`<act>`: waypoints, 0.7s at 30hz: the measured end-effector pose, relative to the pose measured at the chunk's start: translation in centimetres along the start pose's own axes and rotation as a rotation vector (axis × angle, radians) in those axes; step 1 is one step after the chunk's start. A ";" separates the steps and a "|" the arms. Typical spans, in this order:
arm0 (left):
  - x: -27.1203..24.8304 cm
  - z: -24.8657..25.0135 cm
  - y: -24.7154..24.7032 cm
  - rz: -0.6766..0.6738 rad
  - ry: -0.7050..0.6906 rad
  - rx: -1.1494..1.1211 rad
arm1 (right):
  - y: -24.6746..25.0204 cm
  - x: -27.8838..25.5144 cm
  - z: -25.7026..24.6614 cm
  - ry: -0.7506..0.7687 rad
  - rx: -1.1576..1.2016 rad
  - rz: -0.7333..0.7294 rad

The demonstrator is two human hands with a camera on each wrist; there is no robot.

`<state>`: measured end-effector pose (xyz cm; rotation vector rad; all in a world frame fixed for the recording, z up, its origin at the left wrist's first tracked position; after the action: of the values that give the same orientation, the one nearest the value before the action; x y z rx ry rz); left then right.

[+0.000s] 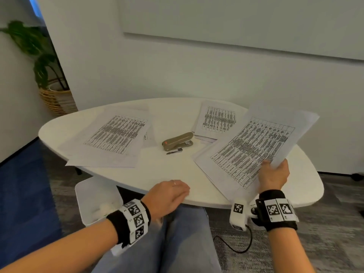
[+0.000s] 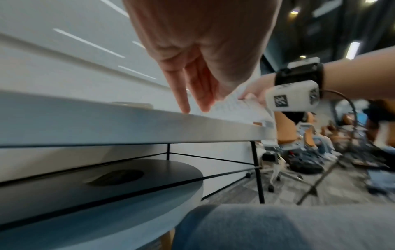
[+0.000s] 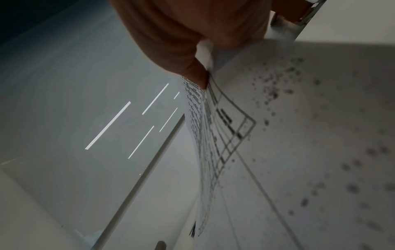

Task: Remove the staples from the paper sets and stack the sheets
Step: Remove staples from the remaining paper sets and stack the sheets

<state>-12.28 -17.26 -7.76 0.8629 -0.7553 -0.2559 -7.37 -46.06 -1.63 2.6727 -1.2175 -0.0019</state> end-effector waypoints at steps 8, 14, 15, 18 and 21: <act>-5.1 -6.4 10.8 0.779 0.744 -0.052 | -0.5 -1.8 -1.3 0.079 0.064 -0.026; -14.7 -10.9 10.9 0.813 1.386 0.024 | -1.1 -3.2 -3.5 0.189 0.152 -0.065; -15.7 -11.9 10.5 0.731 1.415 0.055 | -1.3 -3.4 -3.9 0.203 0.159 -0.080; -17.1 -15.1 9.2 0.485 1.383 0.080 | -1.9 -3.9 -4.8 0.230 0.176 -0.134; -16.7 -17.5 8.3 0.352 1.359 0.023 | -2.2 -4.5 -5.3 0.264 0.206 -0.183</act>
<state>-12.91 6.56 -16.97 0.7046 0.3779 0.6283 -8.25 -40.34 2.80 2.8331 -0.9350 0.4563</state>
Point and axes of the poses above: each hand's wrist, its own x-axis towards the middle knuckle, its own y-axis out of the back of the hand, z = x × y, the point moved 3 cm from there along x, towards the middle knuckle, and after that the axes turned 1 degree about z, right-handed, at the moved point
